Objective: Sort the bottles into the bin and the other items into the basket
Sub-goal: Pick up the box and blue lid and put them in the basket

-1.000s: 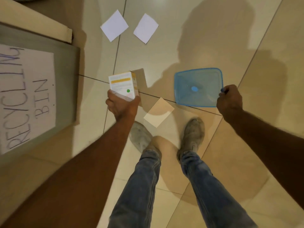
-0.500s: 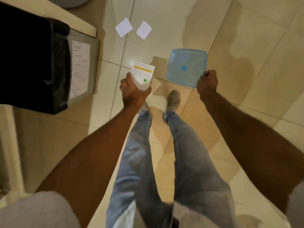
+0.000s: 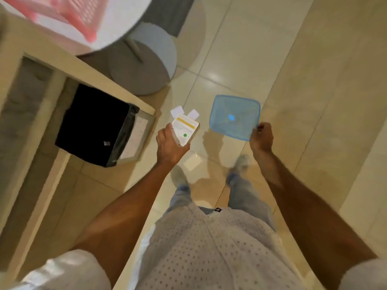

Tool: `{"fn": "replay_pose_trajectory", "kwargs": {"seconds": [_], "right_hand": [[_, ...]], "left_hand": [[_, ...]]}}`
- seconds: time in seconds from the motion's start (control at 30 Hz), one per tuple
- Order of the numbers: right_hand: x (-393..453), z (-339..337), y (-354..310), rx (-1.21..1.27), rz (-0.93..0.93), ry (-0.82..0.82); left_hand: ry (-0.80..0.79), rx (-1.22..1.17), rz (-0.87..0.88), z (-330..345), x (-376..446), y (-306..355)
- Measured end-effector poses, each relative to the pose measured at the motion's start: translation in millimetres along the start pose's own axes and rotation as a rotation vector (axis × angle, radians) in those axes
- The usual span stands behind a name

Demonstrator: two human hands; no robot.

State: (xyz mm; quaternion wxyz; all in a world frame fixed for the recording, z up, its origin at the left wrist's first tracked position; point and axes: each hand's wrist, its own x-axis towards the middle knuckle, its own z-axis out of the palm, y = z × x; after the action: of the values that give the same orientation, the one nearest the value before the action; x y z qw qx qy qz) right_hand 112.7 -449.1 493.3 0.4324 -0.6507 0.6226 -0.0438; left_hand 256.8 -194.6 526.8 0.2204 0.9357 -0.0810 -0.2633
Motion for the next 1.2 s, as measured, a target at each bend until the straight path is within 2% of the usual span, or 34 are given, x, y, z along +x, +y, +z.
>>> {"fn": "replay_pose_trajectory", "kwargs": {"seconds": [0.23,0.43,0.57,0.67,0.8,0.9,1.0,1.1,1.2], "right_hand": [[67,-70,-44,0.060,-0.183,-0.082],[130,-100,-116,0.098,-0.318,-0.143],[166,-92,-187,0.127,-0.397,-0.205],[190,-80,-243,0.155,-0.476,-0.252],[215,-64,-319,0.183,-0.558,-0.298],[232,-52,-374,0.188,-0.600,-0.333],[246,-36,-432,0.201,-0.685,-0.367],[256,-16,-485,0.216,-0.728,-0.402],[264,11,-536,0.205,-0.826,-0.433]], "left_hand": [[0.184,-0.141,-0.029,2,2,101],[0.337,-0.192,-0.009,-26,28,162],[0.458,-0.201,0.016,-64,61,182],[0.530,-0.358,0.003,-96,92,199],[0.523,-0.604,-0.028,-138,134,228],[0.544,-0.691,-0.066,-165,169,249],[0.562,-0.774,-0.021,-193,199,268],[0.585,-0.807,0.002,-219,225,274],[0.658,-0.781,-0.053,-245,253,272]]}}
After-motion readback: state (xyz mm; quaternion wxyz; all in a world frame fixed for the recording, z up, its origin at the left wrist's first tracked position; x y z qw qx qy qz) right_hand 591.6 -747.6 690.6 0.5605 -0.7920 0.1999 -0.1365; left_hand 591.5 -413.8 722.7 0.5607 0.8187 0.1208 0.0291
